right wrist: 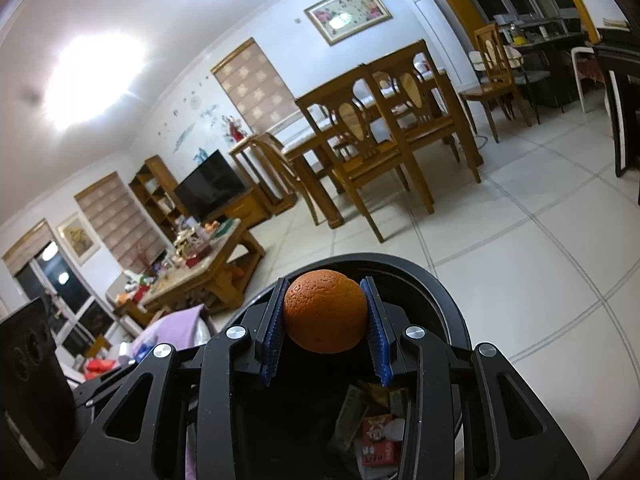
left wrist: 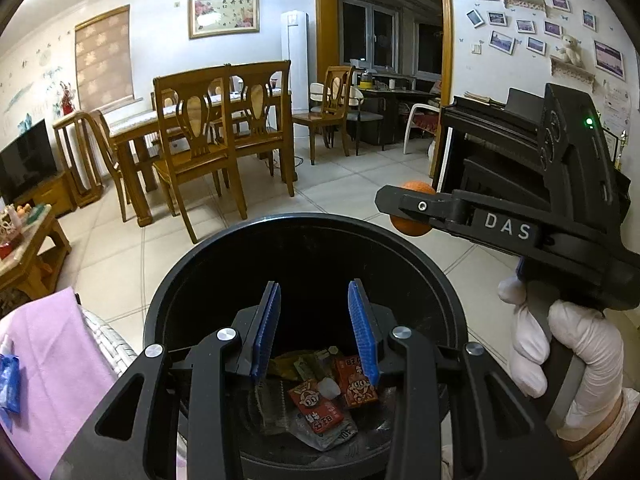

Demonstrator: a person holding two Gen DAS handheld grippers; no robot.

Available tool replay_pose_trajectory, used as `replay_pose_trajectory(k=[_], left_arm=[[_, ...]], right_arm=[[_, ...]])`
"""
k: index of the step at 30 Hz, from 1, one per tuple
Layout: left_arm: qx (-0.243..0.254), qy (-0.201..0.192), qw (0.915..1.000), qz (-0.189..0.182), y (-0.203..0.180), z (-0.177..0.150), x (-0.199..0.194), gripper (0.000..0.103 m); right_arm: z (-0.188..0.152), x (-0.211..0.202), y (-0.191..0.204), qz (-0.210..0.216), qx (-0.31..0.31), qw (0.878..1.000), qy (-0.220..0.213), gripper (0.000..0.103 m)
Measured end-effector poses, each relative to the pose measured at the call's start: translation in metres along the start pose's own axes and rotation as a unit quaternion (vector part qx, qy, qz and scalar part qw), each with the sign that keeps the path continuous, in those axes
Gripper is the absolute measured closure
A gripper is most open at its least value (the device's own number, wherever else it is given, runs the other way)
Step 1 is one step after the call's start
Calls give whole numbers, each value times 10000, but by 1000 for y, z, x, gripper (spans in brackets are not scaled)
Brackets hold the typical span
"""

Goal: Collect trash
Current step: 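Carry the white cap and orange over the black bin, then open the left tool to drop the cap while the right tool drops the orange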

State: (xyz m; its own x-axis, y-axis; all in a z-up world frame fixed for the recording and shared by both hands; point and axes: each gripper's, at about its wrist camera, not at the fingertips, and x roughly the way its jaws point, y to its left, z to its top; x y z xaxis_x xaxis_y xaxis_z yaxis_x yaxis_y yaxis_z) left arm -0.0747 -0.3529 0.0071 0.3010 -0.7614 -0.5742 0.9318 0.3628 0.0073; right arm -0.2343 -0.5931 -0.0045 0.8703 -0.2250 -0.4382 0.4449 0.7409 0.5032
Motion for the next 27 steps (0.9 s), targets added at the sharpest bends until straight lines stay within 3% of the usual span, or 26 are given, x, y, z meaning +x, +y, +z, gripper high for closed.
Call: replay_pose_trajectory(k=[12,16,19,21,23,27], left_arm=[[-92,67,9999,-38,5,0,3,67],[-91,73,9999,-25,7,-1,4,66],[-101,79,9999,-18,7,-2,4,66],[-108,95,9999,-3,8,-1,4,60],[-102,65,9999,88,8,-1,3,29],[-87,-45,9998,191,8,0,-1,16]], right_arm=[[-6,41,2,5,57,9994,328,64],[-9,35,5,53,147,9995,266,44],[-9,32,5,85,207,9996,193,38],[-9,31,6,93,208,9996,174,35],[-9,31,7,105,221,9996,160,33],[-11,31,7,129,248,9995,168,25]])
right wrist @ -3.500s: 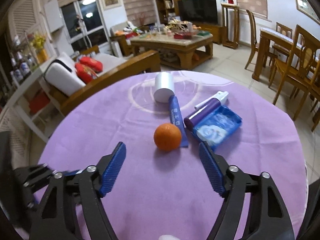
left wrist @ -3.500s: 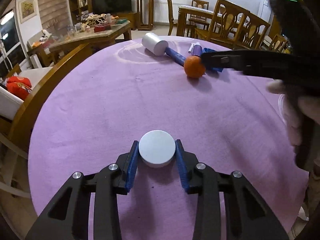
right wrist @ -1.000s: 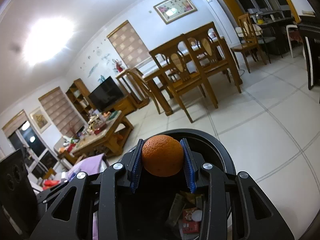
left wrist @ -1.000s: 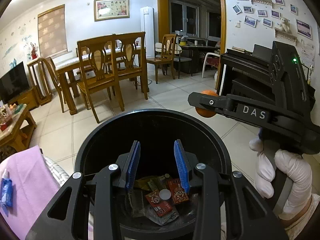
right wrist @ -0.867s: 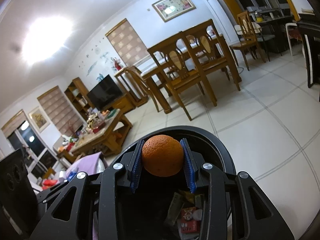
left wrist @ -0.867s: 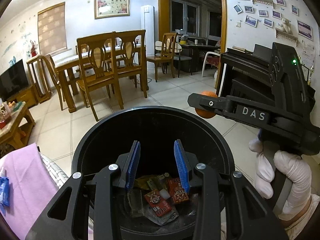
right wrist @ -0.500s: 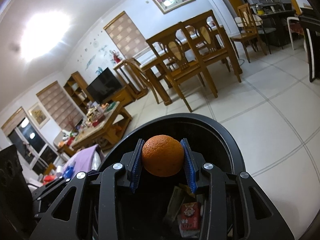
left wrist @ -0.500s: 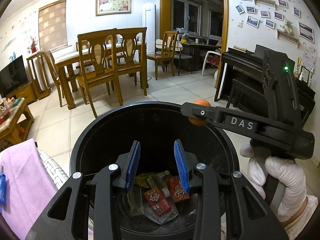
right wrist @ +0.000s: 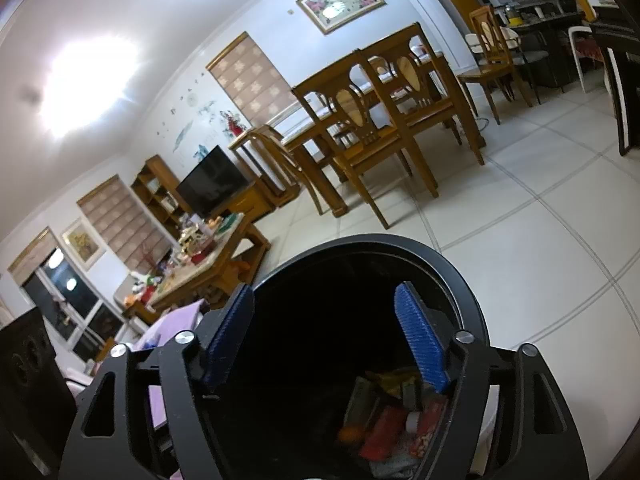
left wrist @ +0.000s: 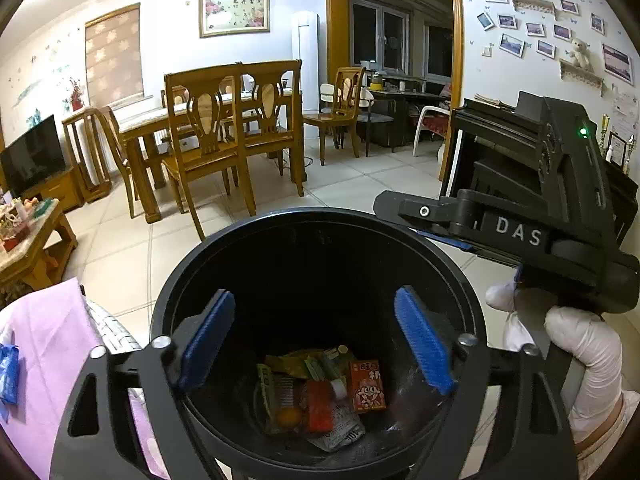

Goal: Collect trash
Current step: 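Open the left tool to drop the cap while the right tool drops the orange, then move both open tools back over the table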

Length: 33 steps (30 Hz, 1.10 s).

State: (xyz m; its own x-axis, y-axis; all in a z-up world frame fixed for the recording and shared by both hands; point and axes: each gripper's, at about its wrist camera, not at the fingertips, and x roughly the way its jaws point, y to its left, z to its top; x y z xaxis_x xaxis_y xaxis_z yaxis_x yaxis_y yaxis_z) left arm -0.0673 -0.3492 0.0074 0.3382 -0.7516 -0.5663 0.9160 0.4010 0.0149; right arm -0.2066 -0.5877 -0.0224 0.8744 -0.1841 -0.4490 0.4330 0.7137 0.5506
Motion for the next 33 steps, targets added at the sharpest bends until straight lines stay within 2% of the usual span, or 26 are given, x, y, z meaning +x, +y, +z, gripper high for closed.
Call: replay_pose_trajectory(k=[2,8,13,21,33], left_arm=[[1,19,10000,66,0,-1,1,10],[-56,34,9999,114,2,-1,-2,5],[-181,19,9997,170,8,0,-13,5],[-522,-42,9976,453,43,-11,-47,5],[-1183,-37,9880,993,118,-45,-93,5]], right_arm=[[0,-1,1,55,51,10000,18,21],[-2,-2,4,159,197,9996,106,6],[-1,-2,9,199,320,9990,222,5],[-10,8,34,70,228,9982,546,5],[-39,36,130,423,-605,9919,1031,5]])
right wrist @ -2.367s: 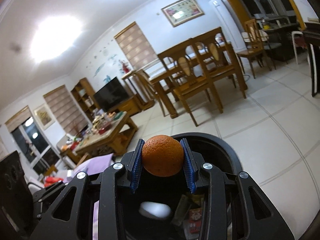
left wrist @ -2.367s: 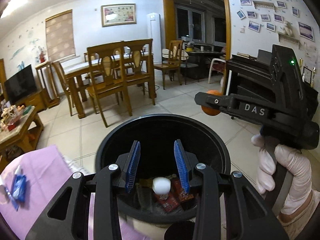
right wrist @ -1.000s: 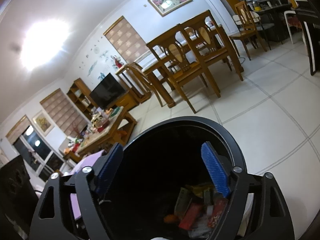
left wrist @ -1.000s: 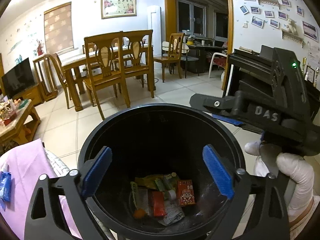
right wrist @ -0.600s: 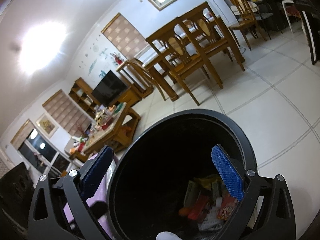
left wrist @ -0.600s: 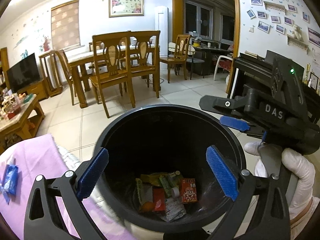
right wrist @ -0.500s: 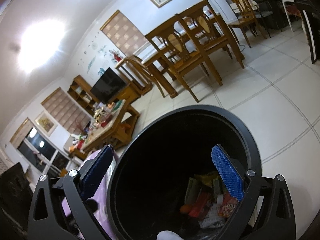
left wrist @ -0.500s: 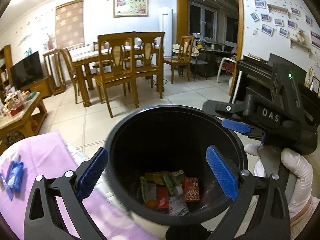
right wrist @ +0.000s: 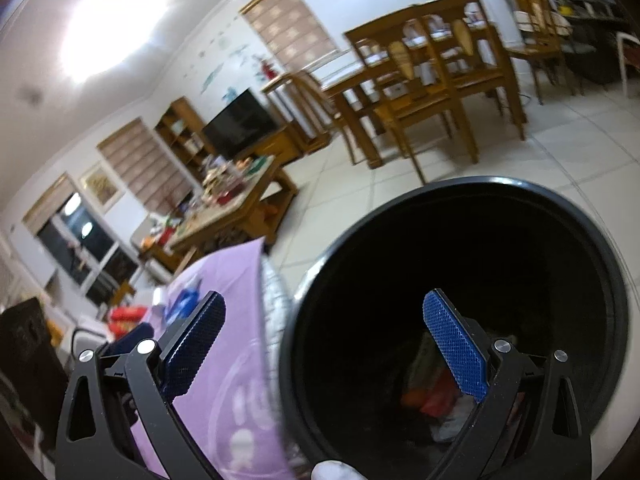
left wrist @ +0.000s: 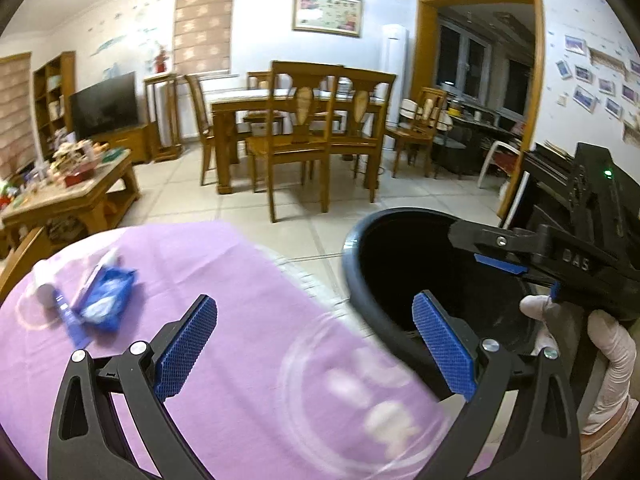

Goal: Collect trash
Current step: 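Move both open tools back over the table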

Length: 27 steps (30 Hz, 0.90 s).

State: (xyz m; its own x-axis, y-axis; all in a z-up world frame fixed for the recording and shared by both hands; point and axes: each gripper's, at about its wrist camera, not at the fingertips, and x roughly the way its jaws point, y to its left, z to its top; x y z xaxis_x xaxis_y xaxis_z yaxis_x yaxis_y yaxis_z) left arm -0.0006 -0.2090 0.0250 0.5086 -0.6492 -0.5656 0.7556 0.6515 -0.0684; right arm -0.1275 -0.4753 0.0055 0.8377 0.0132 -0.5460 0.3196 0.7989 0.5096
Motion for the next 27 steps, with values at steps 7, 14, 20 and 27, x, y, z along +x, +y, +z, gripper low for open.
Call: replay_pose_trajectory(k=[7,14,20,27], left_arm=[[-468,-36,9980,425,68,-10,-22,5],[-1456,154,9850,914,188,-9,-26,6],[-1809,496,9733,1319,257,-8,-5,6],[-1998,874,9661,1380,298,-10,22,13]], right_arm=[[-1,31,58,249,-403,9986,236,5],[-10,88,161,426,-2054,9762,556,5],[-31,154,228,737,-2938,9462,1142,5],[-49,229,265,442,-3708,9120,1697,5]])
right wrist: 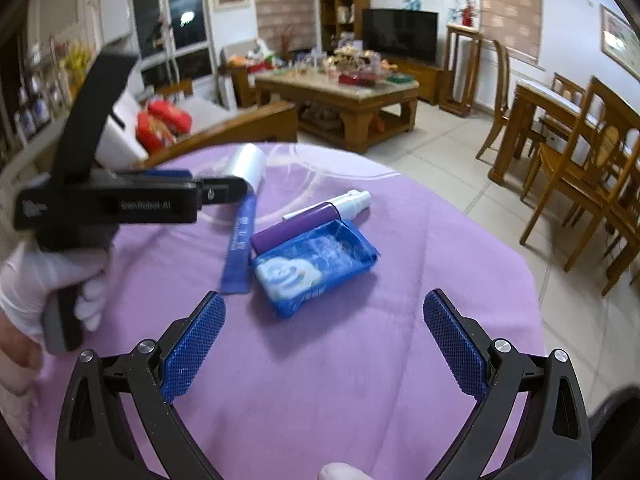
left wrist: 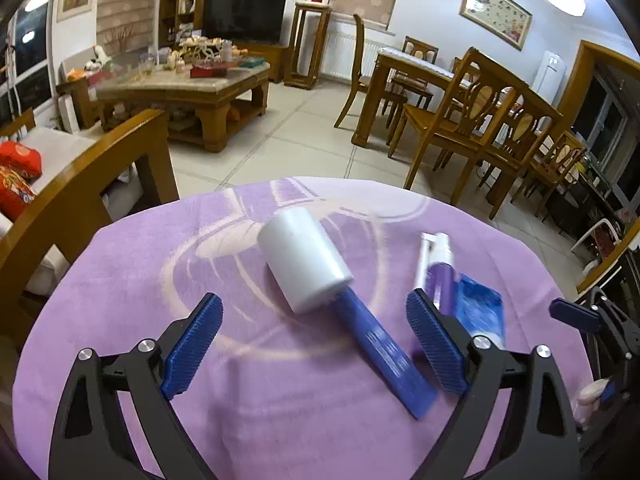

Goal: Collect trash
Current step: 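Move both open tools back over the table, then grasp the white roller with the left tool while the right tool grasps the blue wipes packet, then carry the white roller and blue packet over the black bin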

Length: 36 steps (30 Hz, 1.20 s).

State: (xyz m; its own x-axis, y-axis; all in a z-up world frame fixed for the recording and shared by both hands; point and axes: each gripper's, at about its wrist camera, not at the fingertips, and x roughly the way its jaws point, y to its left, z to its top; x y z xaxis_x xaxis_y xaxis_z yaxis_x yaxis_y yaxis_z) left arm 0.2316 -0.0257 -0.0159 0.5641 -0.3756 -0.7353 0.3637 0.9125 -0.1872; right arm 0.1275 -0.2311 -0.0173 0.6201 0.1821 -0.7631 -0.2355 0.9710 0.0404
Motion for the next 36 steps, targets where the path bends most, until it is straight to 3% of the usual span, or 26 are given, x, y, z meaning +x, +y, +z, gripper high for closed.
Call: replay_pose_trajectory(k=[5,12,13,16,26,31,36], left_arm=[[-217,115,9996,-160,12,9,11,35],[-302,82,9993,-223,15,10,15,56],[-341,83,9991,-256,17,10,14,63],[-447,69,9983,-380,22,9,12,64],[-445,-152,9980,-426,16,2,-12,64],[-224,-423,9975,-515,-2,-6,-42,64],[142,-716,9943,-777,-44,-26,-79,64]], right_arm=[[7,46,-3,-7,-290,9989,361,5],[14,70,-11,303,-368,9979,437,5],[14,72,-11,375,-334,9976,479,7],[17,75,-11,486,-315,9970,510,21],[7,35,-8,775,15,9957,506,25],[-9,-15,-10,1069,302,9937,119,25],[-42,-86,-19,1473,919,9831,-573,25]])
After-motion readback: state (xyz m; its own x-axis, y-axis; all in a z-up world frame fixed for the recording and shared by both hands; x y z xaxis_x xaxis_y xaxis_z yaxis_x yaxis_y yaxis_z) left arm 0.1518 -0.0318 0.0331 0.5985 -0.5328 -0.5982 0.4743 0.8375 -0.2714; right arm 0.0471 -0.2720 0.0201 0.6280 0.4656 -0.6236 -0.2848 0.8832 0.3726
